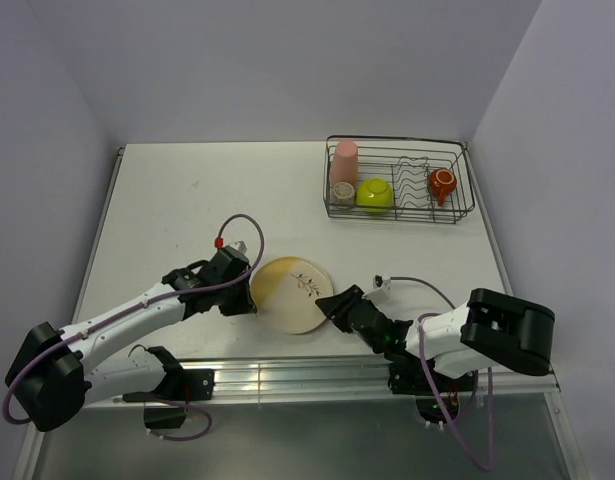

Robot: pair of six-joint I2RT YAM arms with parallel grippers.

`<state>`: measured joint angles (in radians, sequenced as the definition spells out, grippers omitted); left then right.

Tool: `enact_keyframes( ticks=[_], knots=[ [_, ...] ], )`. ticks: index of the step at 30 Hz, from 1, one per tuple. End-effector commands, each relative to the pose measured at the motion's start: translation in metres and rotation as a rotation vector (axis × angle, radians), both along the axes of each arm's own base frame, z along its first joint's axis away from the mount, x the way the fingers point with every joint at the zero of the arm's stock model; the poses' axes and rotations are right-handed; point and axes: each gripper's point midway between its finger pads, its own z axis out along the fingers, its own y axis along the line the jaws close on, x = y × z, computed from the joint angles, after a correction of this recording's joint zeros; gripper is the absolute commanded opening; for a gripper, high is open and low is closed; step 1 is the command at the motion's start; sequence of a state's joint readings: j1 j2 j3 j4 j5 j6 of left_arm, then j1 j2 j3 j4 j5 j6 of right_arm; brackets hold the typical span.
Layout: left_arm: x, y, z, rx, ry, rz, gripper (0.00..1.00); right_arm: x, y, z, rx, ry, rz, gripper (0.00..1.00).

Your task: Load the mixed dishes into the dish rack

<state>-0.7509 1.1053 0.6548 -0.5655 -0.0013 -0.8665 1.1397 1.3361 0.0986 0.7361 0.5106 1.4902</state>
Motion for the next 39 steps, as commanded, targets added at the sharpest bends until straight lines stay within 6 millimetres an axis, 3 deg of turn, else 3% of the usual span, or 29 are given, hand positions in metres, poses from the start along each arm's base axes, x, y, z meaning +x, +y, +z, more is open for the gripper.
enact_keyframes(
  ticks=[1, 6, 10, 21, 24, 28, 30, 31, 34, 39],
  knots=[
    [-0.014, -0.045, 0.020, -0.173, 0.006, -0.114, 0.00, 0.018, 0.023, 0.080, 0.232, -0.174, -0.001, 0.43],
    [-0.024, -0.052, 0.014, -0.188, 0.026, -0.129, 0.00, 0.016, 0.022, 0.088, 0.246, -0.213, 0.040, 0.30],
    [-0.028, -0.057, 0.009, -0.185, 0.036, -0.141, 0.00, 0.013, 0.029, 0.099, 0.262, -0.248, 0.089, 0.00],
    [-0.027, -0.058, 0.014, -0.172, 0.020, -0.135, 0.00, 0.014, 0.032, 0.109, 0.104, -0.339, 0.181, 0.00],
    [-0.021, -0.055, 0.038, -0.163, -0.032, -0.132, 0.02, 0.017, 0.024, 0.112, -0.003, -0.385, 0.204, 0.00],
    [-0.009, -0.060, 0.098, -0.225, -0.154, -0.147, 0.10, 0.026, 0.015, 0.126, -0.169, -0.462, 0.228, 0.00],
    [-0.005, -0.058, 0.122, -0.240, -0.214, -0.153, 0.11, 0.034, 0.006, 0.144, -0.245, -0.517, 0.202, 0.00],
    [-0.003, -0.060, 0.145, -0.273, -0.252, -0.159, 0.12, 0.036, -0.002, 0.150, -0.271, -0.531, 0.189, 0.00],
    [0.008, -0.056, 0.171, -0.254, -0.330, -0.144, 0.13, 0.046, -0.017, 0.173, -0.354, -0.595, 0.174, 0.00],
    [0.015, -0.054, 0.186, -0.231, -0.368, -0.147, 0.11, 0.053, -0.034, 0.205, -0.453, -0.686, 0.182, 0.00]
  ],
)
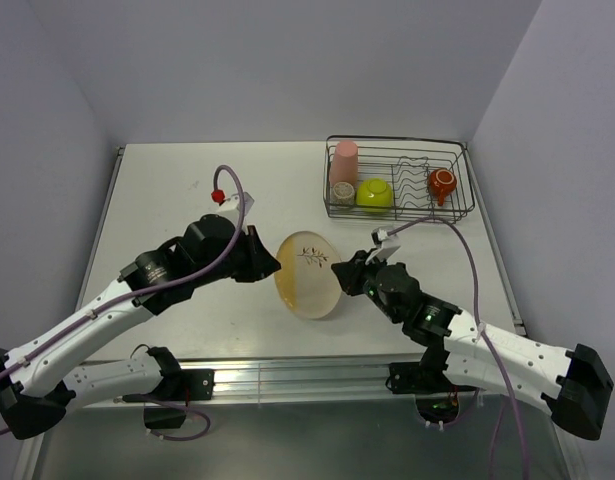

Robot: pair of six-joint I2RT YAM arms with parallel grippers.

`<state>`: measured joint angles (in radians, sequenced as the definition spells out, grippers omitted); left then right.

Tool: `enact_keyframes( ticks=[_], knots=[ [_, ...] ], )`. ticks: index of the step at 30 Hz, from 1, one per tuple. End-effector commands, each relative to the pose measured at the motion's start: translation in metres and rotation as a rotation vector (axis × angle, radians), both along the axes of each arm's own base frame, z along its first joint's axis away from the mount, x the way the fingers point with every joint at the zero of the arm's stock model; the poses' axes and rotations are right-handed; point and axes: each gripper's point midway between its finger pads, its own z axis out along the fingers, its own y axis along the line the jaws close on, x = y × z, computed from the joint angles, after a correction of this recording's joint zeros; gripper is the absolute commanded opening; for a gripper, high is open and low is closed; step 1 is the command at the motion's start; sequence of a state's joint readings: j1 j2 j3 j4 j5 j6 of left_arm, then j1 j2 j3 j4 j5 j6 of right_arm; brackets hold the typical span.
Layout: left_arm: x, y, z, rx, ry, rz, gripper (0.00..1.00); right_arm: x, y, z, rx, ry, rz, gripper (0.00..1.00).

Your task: Load the mixed dishes into the dish rack

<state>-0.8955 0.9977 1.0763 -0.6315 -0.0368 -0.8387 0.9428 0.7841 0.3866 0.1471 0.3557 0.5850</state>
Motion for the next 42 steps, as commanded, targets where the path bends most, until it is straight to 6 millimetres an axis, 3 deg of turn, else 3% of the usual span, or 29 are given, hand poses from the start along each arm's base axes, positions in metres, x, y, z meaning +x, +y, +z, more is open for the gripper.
enact_keyframes(
  ticks=[1, 7, 13, 14, 19, 25, 31, 32, 33, 34, 35, 37, 39, 40, 42],
  knots=[
    [0.003, 0.008, 0.002, 0.065, -0.033, 0.006, 0.11, 0.015, -0.009, 0.071, -0.003, -0.174, -0.026, 0.00],
    [0.004, 0.008, 0.027, 0.012, -0.082, 0.004, 0.08, 0.023, -0.039, 0.106, -0.117, -0.286, -0.106, 0.00],
    [0.008, 0.010, 0.039, 0.026, -0.122, -0.001, 0.08, 0.025, -0.062, 0.160, -0.232, -0.478, -0.120, 0.00],
    [0.008, 0.010, 0.039, 0.029, -0.123, -0.004, 0.08, 0.024, -0.066, 0.177, -0.232, -0.512, -0.126, 0.00],
    [0.009, 0.005, 0.026, 0.049, -0.107, -0.020, 0.07, 0.022, -0.081, 0.222, -0.391, -0.651, -0.106, 0.00],
    [0.010, -0.001, 0.014, 0.066, -0.098, -0.044, 0.05, 0.032, -0.104, 0.254, -0.638, -0.787, -0.127, 0.00],
    [0.013, -0.006, -0.006, 0.113, -0.069, -0.065, 0.04, 0.049, -0.133, 0.291, -0.892, -0.898, -0.170, 0.00],
    [0.013, -0.007, -0.008, 0.115, -0.064, -0.072, 0.03, 0.057, -0.131, 0.291, -0.924, -0.899, -0.147, 0.00],
    [0.013, -0.008, -0.013, 0.122, -0.054, -0.075, 0.03, 0.064, -0.143, 0.293, -0.983, -0.883, -0.160, 0.00],
    [0.013, -0.009, -0.016, 0.124, -0.046, -0.082, 0.03, 0.065, -0.146, 0.305, -0.997, -0.904, -0.160, 0.00],
    [0.012, -0.010, -0.019, 0.126, -0.039, -0.087, 0.02, 0.072, -0.141, 0.305, -1.011, -0.915, -0.121, 0.00],
    [0.011, -0.012, -0.026, 0.138, -0.021, -0.099, 0.02, 0.077, -0.152, 0.313, -1.086, -0.921, -0.114, 0.00],
    [0.012, -0.012, -0.035, 0.159, -0.003, -0.098, 0.01, 0.091, -0.153, 0.304, -1.131, -0.883, -0.053, 0.00],
    [0.013, -0.013, -0.038, 0.164, 0.000, -0.101, 0.01, 0.092, -0.165, 0.320, -1.167, -0.888, -0.076, 0.00],
    [0.011, -0.018, -0.046, 0.174, 0.024, -0.126, 0.01, 0.107, -0.166, 0.305, -1.211, -0.829, 0.024, 0.00]
  ],
)
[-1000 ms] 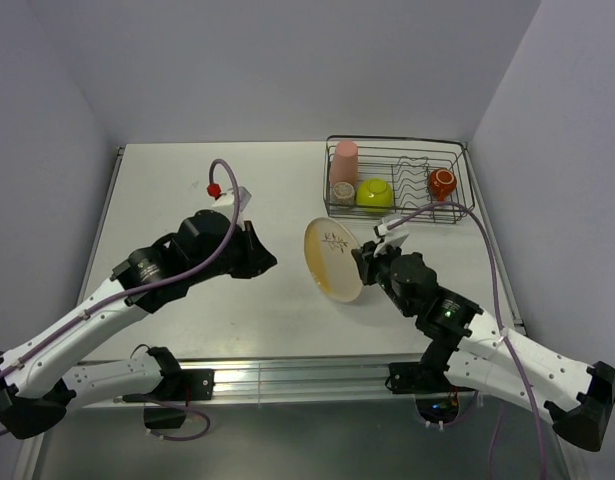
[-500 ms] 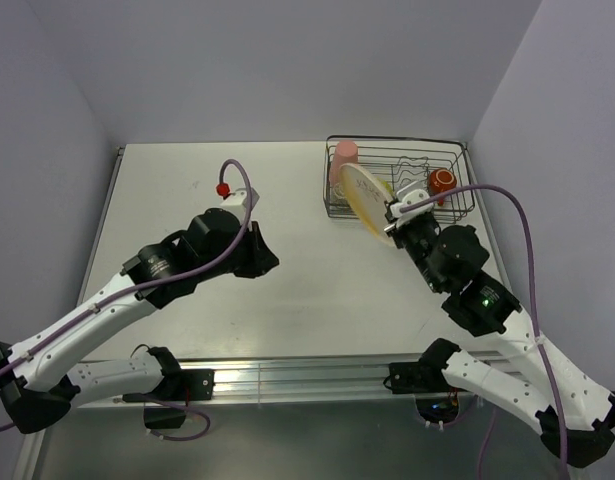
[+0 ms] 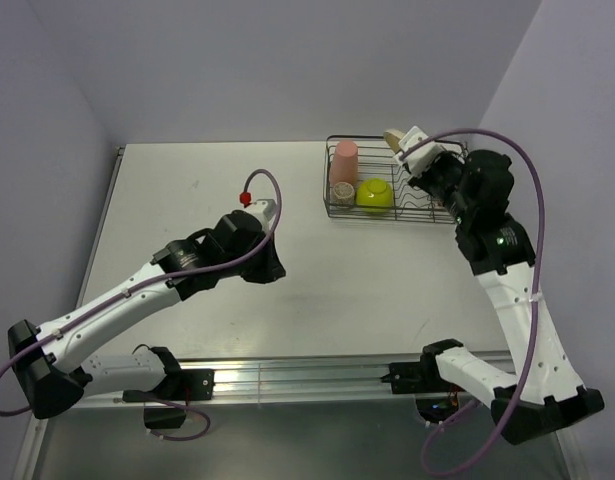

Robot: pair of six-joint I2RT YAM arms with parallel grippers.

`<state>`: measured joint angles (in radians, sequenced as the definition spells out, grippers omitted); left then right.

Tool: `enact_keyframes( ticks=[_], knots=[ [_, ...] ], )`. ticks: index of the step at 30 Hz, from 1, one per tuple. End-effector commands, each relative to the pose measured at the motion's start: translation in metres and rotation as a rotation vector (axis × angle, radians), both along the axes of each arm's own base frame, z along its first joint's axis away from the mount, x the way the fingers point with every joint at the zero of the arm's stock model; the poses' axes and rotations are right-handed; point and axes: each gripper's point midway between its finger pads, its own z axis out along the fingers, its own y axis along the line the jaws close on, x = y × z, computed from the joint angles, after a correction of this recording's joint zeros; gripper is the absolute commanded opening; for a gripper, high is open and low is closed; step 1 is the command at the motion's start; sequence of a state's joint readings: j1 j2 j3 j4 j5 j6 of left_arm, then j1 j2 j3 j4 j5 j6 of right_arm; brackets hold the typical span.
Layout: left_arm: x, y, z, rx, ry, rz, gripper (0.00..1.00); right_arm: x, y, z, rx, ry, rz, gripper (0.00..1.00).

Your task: Load the mixed dishes into the dish rack

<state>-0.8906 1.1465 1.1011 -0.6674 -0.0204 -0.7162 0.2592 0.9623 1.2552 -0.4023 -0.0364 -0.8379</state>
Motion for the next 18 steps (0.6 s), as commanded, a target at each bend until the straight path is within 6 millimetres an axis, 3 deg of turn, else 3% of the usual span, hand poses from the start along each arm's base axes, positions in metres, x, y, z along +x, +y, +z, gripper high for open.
enact_keyframes(
  ticks=[1, 3, 4, 9, 10, 18],
  knots=[
    [0.003, -0.012, -0.005, -0.001, -0.001, -0.052, 0.00, -0.002, -0.006, 0.084, -0.106, -0.191, 0.087, 0.00],
    [0.003, -0.017, -0.013, 0.013, 0.016, -0.077, 0.00, 0.009, -0.008, 0.072, -0.163, -0.127, 0.100, 0.00],
    [0.003, -0.018, -0.016, 0.013, 0.020, -0.086, 0.00, 0.014, -0.008, 0.077, -0.178, -0.125, 0.109, 0.00],
    [0.009, -0.028, -0.019, -0.005, 0.004, -0.142, 0.00, 0.019, -0.006, 0.068, -0.276, -0.019, 0.193, 0.00],
    [0.014, -0.026, -0.018, -0.014, -0.004, -0.141, 0.00, 0.023, -0.006, 0.074, -0.283, -0.017, 0.196, 0.00],
    [0.035, -0.011, -0.001, -0.082, -0.069, -0.116, 0.00, 0.039, -0.010, 0.060, -0.376, 0.036, 0.265, 0.00]
  ],
)
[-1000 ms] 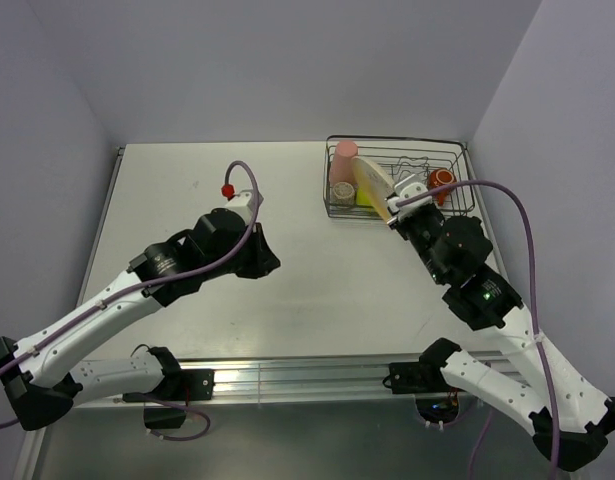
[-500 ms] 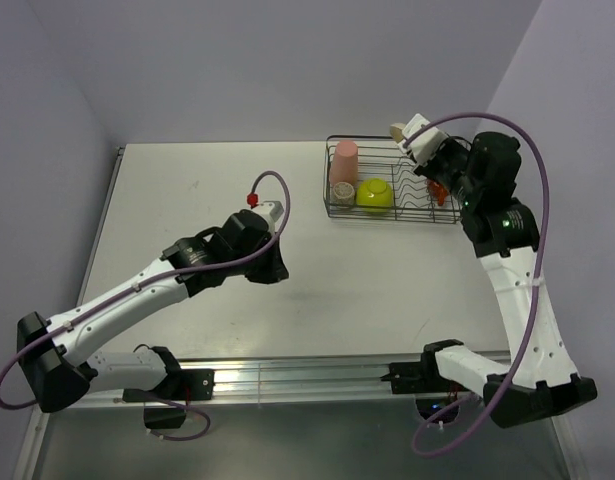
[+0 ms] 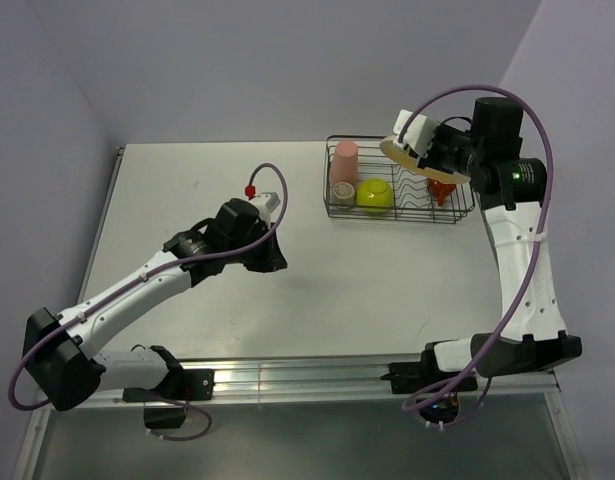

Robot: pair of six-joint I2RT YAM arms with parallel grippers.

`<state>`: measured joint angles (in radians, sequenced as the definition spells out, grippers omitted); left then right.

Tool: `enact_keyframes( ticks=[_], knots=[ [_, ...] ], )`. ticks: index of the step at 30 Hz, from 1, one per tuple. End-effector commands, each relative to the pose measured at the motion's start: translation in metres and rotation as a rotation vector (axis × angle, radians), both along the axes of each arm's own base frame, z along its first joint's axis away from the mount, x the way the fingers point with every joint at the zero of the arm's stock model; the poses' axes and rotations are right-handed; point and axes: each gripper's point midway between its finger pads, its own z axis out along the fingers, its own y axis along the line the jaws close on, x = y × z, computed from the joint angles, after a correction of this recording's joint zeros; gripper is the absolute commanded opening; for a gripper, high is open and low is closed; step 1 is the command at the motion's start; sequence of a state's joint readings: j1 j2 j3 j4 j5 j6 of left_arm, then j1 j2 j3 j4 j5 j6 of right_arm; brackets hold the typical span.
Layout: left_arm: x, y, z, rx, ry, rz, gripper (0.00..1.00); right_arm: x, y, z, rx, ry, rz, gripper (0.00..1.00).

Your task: Load the mixed dishes into the dish rack

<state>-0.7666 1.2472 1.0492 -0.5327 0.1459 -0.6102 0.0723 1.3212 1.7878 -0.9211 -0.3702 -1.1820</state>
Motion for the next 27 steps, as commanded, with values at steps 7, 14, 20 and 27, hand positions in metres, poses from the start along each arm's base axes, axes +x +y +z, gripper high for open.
enact_keyframes(
  ticks=[7, 14, 20, 27],
  knots=[
    [0.024, 0.017, 0.034, -0.076, -0.148, 0.003, 0.00, 0.018, -0.018, 0.044, -0.118, -0.168, 0.147, 0.00],
    [0.042, 0.021, 0.038, -0.070, -0.191, -0.001, 0.00, 0.042, -0.033, 0.008, -0.141, -0.086, 0.197, 0.00],
    [0.059, 0.029, 0.020, -0.028, -0.164, 0.026, 0.00, 0.058, -0.043, -0.015, -0.163, -0.032, 0.231, 0.00],
    [0.068, 0.026, 0.006, -0.039, -0.120, 0.034, 0.00, 0.074, -0.051, -0.040, -0.154, 0.016, 0.239, 0.00]
  ],
)
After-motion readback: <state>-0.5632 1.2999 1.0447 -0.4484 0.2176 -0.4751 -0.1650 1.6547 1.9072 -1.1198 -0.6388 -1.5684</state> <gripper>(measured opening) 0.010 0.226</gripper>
